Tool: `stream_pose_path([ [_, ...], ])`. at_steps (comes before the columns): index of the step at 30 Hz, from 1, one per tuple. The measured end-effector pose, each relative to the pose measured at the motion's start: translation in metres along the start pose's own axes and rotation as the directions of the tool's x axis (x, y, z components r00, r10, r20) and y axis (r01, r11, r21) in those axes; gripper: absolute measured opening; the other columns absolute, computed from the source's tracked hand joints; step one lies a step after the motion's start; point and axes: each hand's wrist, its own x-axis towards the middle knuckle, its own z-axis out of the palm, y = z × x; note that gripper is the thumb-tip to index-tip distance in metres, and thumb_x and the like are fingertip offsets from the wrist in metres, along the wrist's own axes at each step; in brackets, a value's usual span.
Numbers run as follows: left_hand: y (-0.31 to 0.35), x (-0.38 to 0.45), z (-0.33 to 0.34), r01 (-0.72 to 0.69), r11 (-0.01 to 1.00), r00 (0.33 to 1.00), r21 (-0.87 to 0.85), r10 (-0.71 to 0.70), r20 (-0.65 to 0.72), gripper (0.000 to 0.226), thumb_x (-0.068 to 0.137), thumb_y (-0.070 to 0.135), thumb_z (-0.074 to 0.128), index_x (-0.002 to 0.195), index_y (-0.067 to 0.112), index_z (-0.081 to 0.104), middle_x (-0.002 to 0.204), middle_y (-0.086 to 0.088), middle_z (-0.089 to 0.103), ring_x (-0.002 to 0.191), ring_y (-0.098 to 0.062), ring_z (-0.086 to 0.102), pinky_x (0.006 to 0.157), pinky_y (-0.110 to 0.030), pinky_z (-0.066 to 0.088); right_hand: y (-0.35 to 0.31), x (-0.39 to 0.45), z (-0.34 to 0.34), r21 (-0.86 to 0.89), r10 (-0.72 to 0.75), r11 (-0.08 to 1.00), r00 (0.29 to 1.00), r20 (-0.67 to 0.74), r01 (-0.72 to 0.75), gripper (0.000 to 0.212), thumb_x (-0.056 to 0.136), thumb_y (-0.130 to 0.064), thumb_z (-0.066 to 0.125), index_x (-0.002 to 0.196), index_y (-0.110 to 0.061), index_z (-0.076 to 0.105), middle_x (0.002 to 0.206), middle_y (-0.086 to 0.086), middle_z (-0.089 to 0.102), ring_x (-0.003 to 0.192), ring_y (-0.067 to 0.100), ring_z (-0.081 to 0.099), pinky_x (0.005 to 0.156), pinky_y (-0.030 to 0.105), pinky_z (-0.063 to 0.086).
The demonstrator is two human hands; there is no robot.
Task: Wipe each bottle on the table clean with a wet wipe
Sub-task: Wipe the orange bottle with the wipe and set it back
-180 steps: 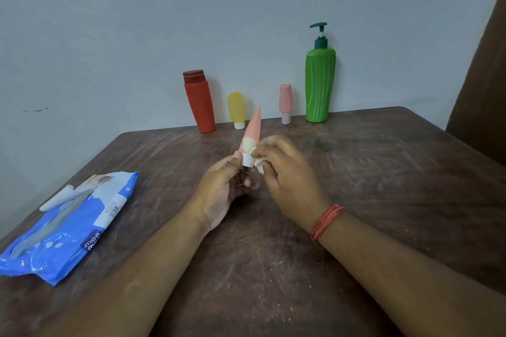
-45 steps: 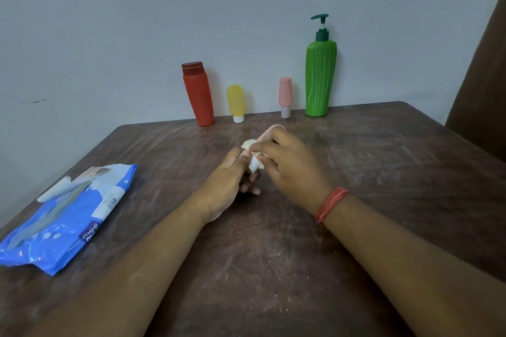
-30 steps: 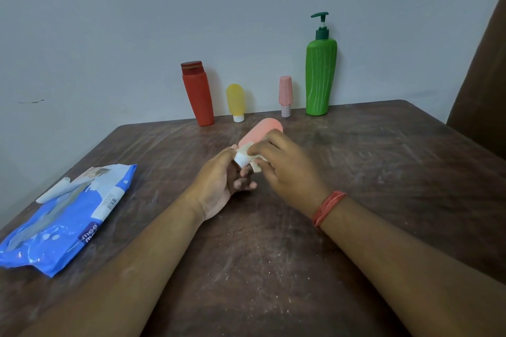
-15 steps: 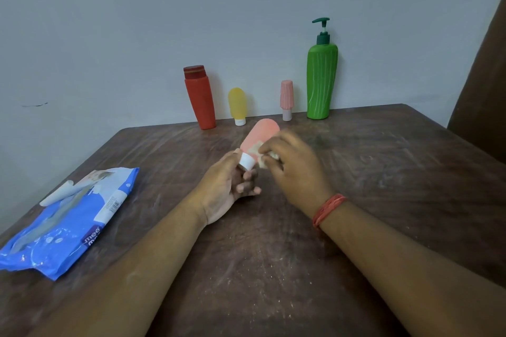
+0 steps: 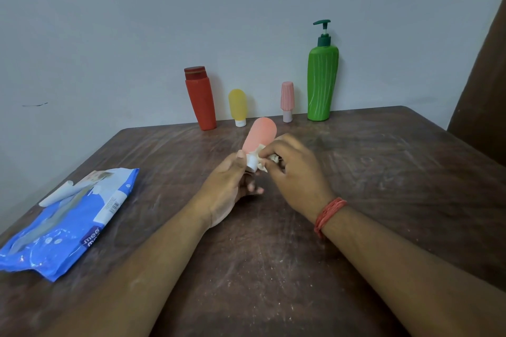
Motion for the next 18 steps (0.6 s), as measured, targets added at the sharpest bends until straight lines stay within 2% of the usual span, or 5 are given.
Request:
stream_pose_path([
  [6, -0.005, -0.001, -0.002, -0.025, 0.986, 0.999, 0.167, 0.021, 0.025, 0.050, 0.094, 0.046, 0.054, 0.121, 0.004, 0.059, 0.105, -0.003, 0.064, 0.072, -0.012, 0.060, 0.082, -0.034, 0.057, 0.002, -0.002, -0.002, 0.009, -0.015, 1.000, 1.000, -0.016, 0.015, 0.005, 0.085, -0.006, 0.070, 0.086, -0.010, 0.070, 0.096, -0.003, 0.060, 0.082, 0.007, 0.058, 0.070, 0.017, 0.046],
  [10, -0.004, 0.000, -0.003, -0.033, 0.979, 0.998, 0.202, 0.021, 0.061, 0.032, 0.105, 0.032, 0.049, 0.127, 0.011, 0.060, 0.109, -0.006, 0.059, 0.072, -0.011, 0.059, 0.082, -0.033, 0.056, 0.003, 0.004, -0.005, 0.055, 0.076, 0.996, 0.988, -0.132, -0.070, 0.014, 0.083, -0.005, 0.069, 0.085, -0.018, 0.069, 0.093, -0.007, 0.061, 0.081, 0.004, 0.058, 0.070, 0.013, 0.044],
  [12, -0.004, 0.000, -0.002, -0.049, 0.962, 0.995, 0.270, 0.023, 0.099, 0.026, 0.109, 0.026, 0.045, 0.127, 0.016, 0.060, 0.107, -0.008, 0.055, 0.072, -0.010, 0.056, 0.084, -0.033, 0.056, 0.006, 0.010, -0.009, 0.160, 0.171, 0.977, 0.968, -0.187, -0.141, 0.018, 0.083, -0.006, 0.069, 0.083, -0.023, 0.067, 0.092, -0.008, 0.064, 0.083, 0.004, 0.060, 0.074, 0.021, 0.049],
  [15, -0.003, -0.001, -0.001, -0.041, 0.960, 0.995, 0.276, 0.014, 0.100, 0.027, 0.110, 0.025, 0.042, 0.125, 0.014, 0.061, 0.103, -0.014, 0.053, 0.070, -0.009, 0.056, 0.087, -0.038, 0.056, 0.006, 0.009, -0.010, 0.349, 0.310, 0.900, 0.946, -0.097, -0.259, 0.016, 0.086, -0.011, 0.070, 0.085, -0.027, 0.065, 0.094, -0.006, 0.070, 0.090, 0.016, 0.068, 0.082, 0.043, 0.056],
  [18, -0.004, 0.001, -0.004, -0.011, 0.986, 0.999, 0.168, 0.003, 0.051, 0.031, 0.109, 0.023, 0.041, 0.125, 0.006, 0.061, 0.096, -0.012, 0.054, 0.068, -0.010, 0.056, 0.084, -0.039, 0.057, 0.007, 0.003, -0.004, 0.353, 0.348, 0.875, 0.937, 0.016, -0.331, 0.015, 0.085, -0.013, 0.072, 0.082, -0.026, 0.065, 0.090, -0.011, 0.073, 0.086, 0.012, 0.069, 0.080, 0.040, 0.059],
])
